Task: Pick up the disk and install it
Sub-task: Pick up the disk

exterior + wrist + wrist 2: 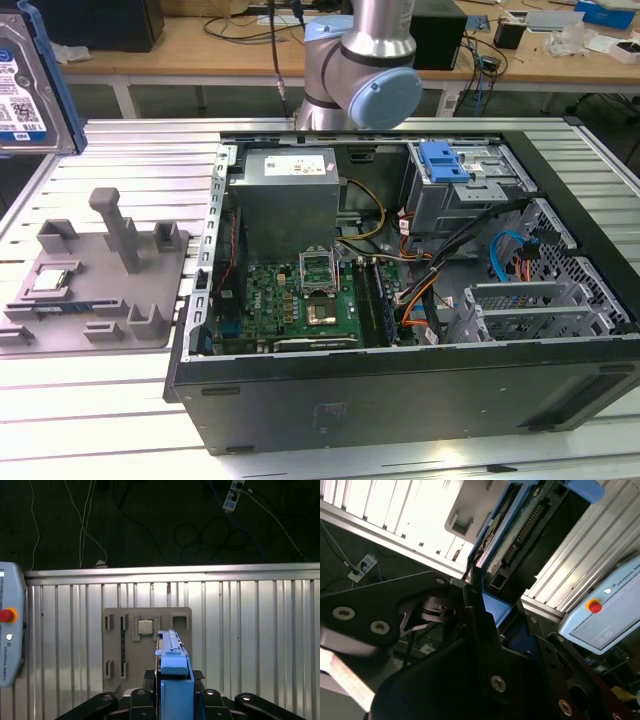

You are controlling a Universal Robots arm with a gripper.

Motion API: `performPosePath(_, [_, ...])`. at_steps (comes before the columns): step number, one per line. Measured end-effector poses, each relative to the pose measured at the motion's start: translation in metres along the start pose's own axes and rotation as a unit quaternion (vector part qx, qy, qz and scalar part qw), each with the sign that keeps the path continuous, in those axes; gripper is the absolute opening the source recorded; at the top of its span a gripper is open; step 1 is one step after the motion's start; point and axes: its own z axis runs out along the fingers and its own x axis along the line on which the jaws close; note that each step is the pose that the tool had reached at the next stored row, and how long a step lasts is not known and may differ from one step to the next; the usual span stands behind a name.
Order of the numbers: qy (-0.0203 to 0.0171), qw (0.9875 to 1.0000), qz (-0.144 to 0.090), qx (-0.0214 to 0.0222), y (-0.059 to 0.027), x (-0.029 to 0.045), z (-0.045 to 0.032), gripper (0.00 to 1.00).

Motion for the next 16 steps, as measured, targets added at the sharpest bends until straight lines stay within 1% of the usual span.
performPosePath(4, [0.0, 1.0, 0.0, 0.0001, -0.0103, 0.0047, -0.0006, 0.36])
performPosePath(8, [0.0, 1.0, 0.0, 0.0, -0.0295, 0.0118, -0.0014, 0.36])
performPosePath(12, [0.0, 1.0, 0.0, 0.0, -0.0413, 0.0166, -0.0018, 0.36])
performPosePath(13, [0.0, 1.0, 0.0, 0.0, -0.0466, 0.0188, -0.002, 0.36])
performPosePath(14, [-0.0001, 1.0, 0.0, 0.0, -0.0497, 0.02, -0.0021, 0.36])
performPosePath(15, [0.0, 1.0, 0.0, 0.0, -0.056, 0.0229, -0.0025, 0.36])
performPosePath(16, [0.0, 1.0, 0.0, 0.0, -0.0589, 0.0242, -0.0026, 0.36])
